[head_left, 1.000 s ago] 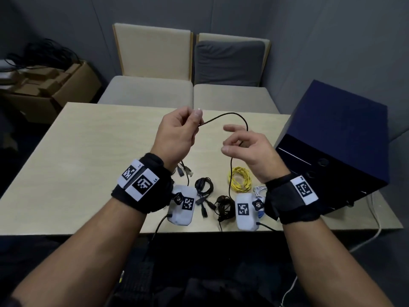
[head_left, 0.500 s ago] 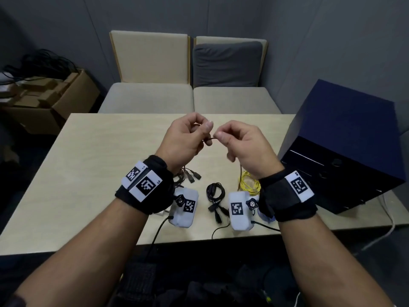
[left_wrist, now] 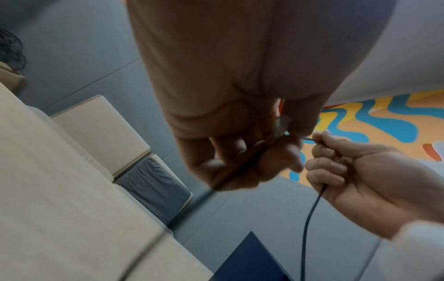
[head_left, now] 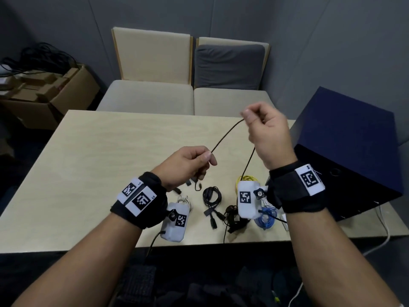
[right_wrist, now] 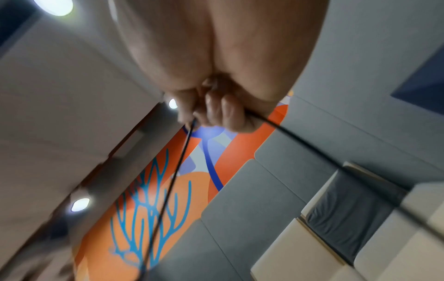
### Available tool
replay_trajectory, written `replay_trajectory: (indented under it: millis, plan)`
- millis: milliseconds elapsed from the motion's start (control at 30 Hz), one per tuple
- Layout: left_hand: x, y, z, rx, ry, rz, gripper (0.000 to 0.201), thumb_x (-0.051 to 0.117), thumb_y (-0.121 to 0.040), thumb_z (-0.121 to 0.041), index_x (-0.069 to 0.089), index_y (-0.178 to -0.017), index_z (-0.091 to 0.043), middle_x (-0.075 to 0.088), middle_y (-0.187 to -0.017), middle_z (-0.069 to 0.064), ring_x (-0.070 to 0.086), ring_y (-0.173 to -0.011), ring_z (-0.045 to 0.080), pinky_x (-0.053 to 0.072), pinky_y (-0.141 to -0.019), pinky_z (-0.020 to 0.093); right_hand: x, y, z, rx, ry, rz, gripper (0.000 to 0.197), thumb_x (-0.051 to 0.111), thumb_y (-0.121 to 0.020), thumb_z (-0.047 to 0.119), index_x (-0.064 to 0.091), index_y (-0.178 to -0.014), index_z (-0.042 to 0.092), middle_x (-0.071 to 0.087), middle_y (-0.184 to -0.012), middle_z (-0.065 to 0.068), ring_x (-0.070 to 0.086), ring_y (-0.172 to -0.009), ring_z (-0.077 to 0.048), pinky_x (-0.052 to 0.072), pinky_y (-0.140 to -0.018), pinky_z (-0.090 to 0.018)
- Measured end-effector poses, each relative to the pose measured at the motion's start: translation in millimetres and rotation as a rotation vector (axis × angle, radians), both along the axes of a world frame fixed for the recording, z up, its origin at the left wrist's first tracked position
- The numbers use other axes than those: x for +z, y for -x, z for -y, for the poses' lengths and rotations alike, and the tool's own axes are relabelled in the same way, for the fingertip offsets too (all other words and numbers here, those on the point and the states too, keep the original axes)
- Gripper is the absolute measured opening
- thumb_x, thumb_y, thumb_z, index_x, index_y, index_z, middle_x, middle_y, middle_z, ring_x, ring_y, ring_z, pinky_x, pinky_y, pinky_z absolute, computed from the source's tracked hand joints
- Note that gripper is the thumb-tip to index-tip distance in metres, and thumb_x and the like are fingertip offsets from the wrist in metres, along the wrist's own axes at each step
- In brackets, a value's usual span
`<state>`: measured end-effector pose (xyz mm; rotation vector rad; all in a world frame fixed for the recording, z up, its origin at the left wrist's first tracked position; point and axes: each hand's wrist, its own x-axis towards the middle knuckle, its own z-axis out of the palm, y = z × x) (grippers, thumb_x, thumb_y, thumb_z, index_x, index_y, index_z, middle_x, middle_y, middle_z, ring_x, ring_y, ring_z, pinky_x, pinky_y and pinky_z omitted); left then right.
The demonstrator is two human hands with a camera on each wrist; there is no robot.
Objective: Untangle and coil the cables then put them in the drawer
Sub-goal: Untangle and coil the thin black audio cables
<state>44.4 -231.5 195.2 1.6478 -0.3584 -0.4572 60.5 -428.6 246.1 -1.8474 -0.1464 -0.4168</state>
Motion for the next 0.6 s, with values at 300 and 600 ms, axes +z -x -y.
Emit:
replay_trajectory:
  millis: [300, 600]
  plan:
    - [8.9, 1.0, 2.7, 0.161, 0.166, -0.019, 0.033, 0.037, -0.102, -0.017, 0.057, -0.077, -0.009, 0.035, -0.05, -0.009, 0.023, -0.046, 0.007, 0.019, -0.041, 0.017, 0.9, -1.5, 12.7, 0.025, 0.36, -0.134, 0.014, 0.064, -0.09, 0.027, 0.066, -0.104, 0.026, 0.064, -0.1, 0.009, 0.058, -0.087, -0.008, 0.045, -0.081, -0.026]
    - [14.1, -8.6, 4.1, 0.171, 0.206, -0.031, 0.028, 0.043, -0.1, -0.018, 0.059, -0.079, -0.007, 0.039, -0.053, -0.002, 0.026, -0.04, 0.004, 0.022, -0.039, 0.015, -15.3, 3.2, -9.7, 0.169, 0.175, -0.2, 0.02, 0.06, -0.092, 0.014, 0.06, -0.073, 0.019, 0.047, -0.053, 0.015, 0.041, -0.047, -0.003, 0.035, -0.052, -0.023]
